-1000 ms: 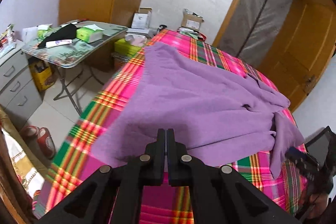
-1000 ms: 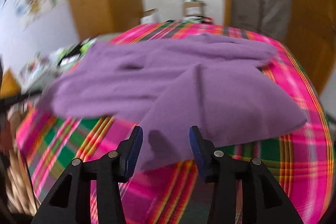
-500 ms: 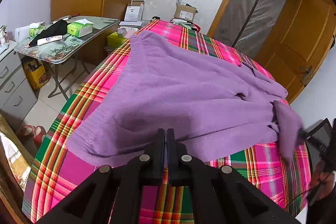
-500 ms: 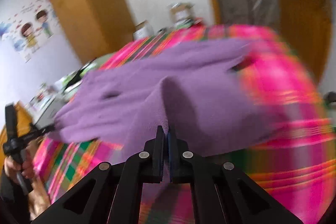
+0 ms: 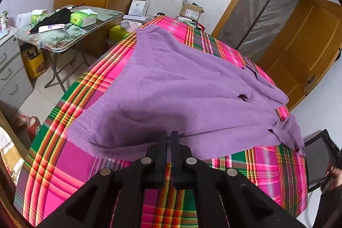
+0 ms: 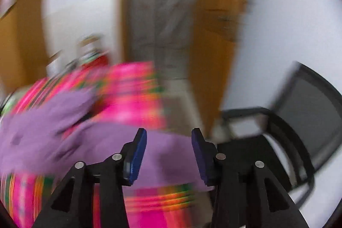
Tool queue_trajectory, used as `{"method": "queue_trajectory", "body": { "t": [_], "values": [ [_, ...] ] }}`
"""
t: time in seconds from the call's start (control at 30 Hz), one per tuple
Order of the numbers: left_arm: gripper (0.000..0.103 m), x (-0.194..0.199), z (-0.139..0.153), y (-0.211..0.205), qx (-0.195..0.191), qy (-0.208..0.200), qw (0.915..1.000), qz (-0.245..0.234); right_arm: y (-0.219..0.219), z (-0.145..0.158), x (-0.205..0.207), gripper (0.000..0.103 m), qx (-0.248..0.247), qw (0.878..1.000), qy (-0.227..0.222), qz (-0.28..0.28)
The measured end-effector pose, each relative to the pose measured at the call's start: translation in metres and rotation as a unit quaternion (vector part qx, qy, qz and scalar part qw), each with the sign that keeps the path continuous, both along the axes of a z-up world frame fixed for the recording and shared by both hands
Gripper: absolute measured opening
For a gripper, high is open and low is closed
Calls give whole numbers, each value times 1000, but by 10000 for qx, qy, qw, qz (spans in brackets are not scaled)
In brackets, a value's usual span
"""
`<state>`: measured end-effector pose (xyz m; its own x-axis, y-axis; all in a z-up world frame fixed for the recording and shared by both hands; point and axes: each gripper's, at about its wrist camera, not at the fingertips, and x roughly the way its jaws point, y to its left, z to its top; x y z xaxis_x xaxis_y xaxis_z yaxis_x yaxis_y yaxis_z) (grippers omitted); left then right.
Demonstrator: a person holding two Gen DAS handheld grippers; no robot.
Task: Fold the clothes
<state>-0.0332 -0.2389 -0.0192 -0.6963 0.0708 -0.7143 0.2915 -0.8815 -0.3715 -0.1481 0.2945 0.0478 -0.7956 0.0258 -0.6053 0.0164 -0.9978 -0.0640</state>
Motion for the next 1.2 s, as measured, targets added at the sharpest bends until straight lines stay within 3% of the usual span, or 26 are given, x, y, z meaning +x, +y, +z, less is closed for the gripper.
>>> {"method": "queue_trajectory", "body": {
  "t": [0.07, 0.17, 0.3, 0.53, 0.6, 0.63, 0.67, 0.73, 0.9, 1.07, 1.17, 1.2],
  "values": [
    [6, -1, 1, 3, -16, 1, 10000, -14, -62, -21, 2, 45, 185, 9940, -241, 1048],
    [6, -2, 2, 7, -52, -19, 10000, -41, -148, -48, 8, 45, 460, 9684, -441, 2413],
    [8, -3, 5, 12, -155, -25, 9998, -108, -216, -57, 8, 45, 511, 9355, -341, 3480],
    [11, -7, 7, 15, -287, 9, 9993, -245, -251, -80, -12, 45, 1014, 9021, -743, 4129],
    [11, -8, 5, 14, -266, -13, 9994, -242, -251, -85, -18, 43, 1048, 8998, -842, 4150],
    [11, -8, 4, 13, -255, -25, 9994, -241, -250, -86, -22, 37, 1018, 9007, -910, 4123],
    [11, -8, 4, 13, -238, -29, 9994, -235, -247, -86, -23, 19, 978, 9030, -947, 4076],
    [11, -6, 3, 10, -203, -26, 9996, -218, -241, -81, -23, 5, 889, 9070, -930, 4011],
    [11, 3, 4, 5, -175, -11, 9998, -87, -231, -65, -10, 3, 801, 9043, -823, 4112],
    [11, 20, 6, -6, -68, 76, 9998, 178, -209, -43, 39, 3, 795, 8850, -763, 4524],
    [11, 33, 4, -15, 77, 147, 9991, 395, -197, -50, 69, 3, 747, 8682, -1050, 4793],
    [11, 37, 3, -19, 135, 154, 9987, 475, -193, -55, 72, 4, 751, 8678, -1130, 4780]
  ]
}}
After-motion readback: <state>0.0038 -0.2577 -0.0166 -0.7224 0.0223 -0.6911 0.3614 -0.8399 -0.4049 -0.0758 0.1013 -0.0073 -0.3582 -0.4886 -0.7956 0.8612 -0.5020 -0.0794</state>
